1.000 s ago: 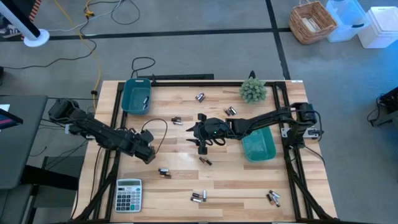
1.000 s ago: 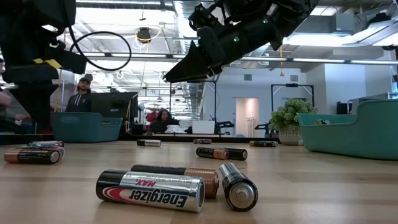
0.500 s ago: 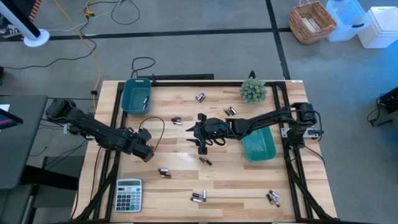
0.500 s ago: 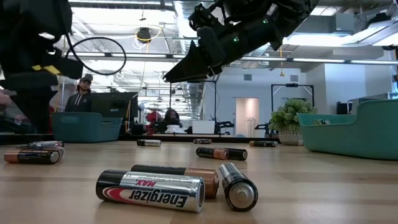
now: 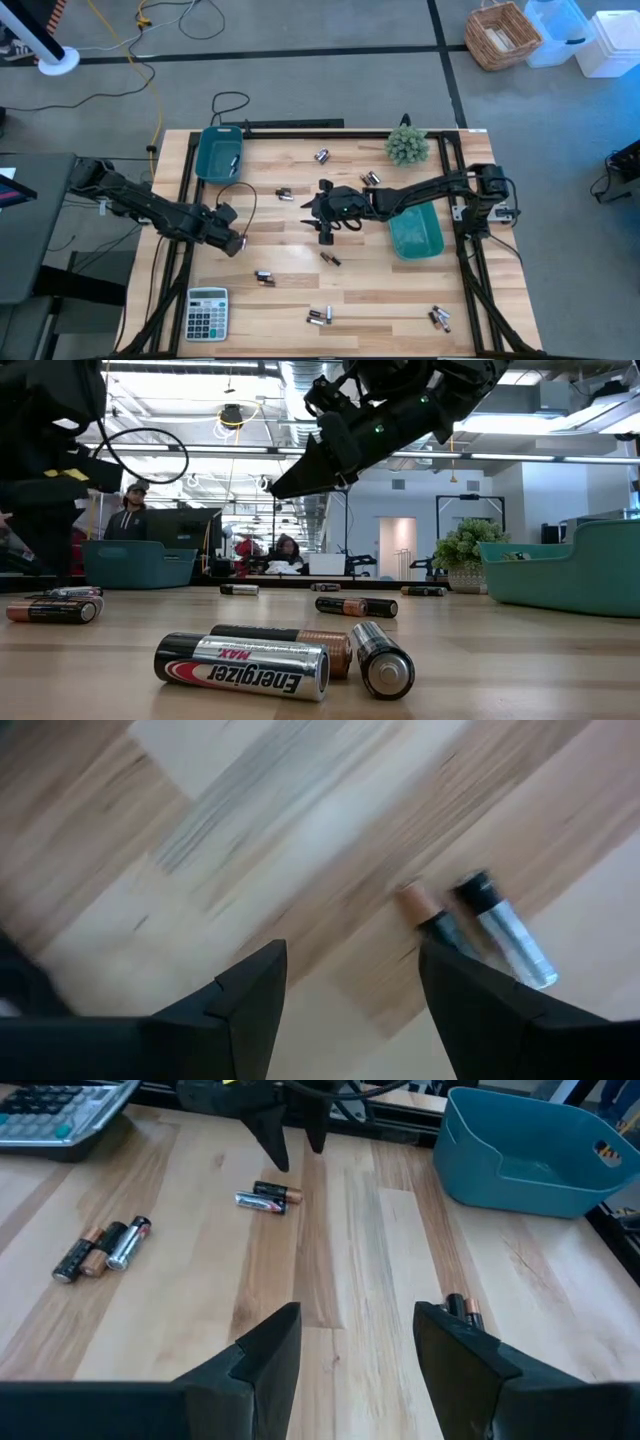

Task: Sort batteries
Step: Put the brown-block battery into the green bin

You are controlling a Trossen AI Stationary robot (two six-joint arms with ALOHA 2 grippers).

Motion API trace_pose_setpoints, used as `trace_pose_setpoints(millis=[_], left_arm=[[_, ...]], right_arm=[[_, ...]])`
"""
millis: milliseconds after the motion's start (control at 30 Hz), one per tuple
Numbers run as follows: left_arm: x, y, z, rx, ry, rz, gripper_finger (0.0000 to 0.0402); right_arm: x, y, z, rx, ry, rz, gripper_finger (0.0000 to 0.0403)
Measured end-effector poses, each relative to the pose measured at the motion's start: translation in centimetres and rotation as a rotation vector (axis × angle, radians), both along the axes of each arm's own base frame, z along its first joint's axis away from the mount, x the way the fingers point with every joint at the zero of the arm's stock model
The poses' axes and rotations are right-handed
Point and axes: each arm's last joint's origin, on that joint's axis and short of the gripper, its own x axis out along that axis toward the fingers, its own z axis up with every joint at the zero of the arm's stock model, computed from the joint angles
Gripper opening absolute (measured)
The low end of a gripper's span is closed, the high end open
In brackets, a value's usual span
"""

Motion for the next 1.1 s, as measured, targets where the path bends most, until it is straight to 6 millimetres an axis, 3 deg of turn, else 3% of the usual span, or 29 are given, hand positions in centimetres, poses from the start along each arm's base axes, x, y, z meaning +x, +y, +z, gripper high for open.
trace_pose_setpoints(millis=[1100], left_arm=[[0.79, -0.27, 0.03, -0.025, -0.075, 0.011, 0.0224]], right_arm=[[0.00, -0.01, 0.01, 0.001, -0.001, -0.001, 0.0207]])
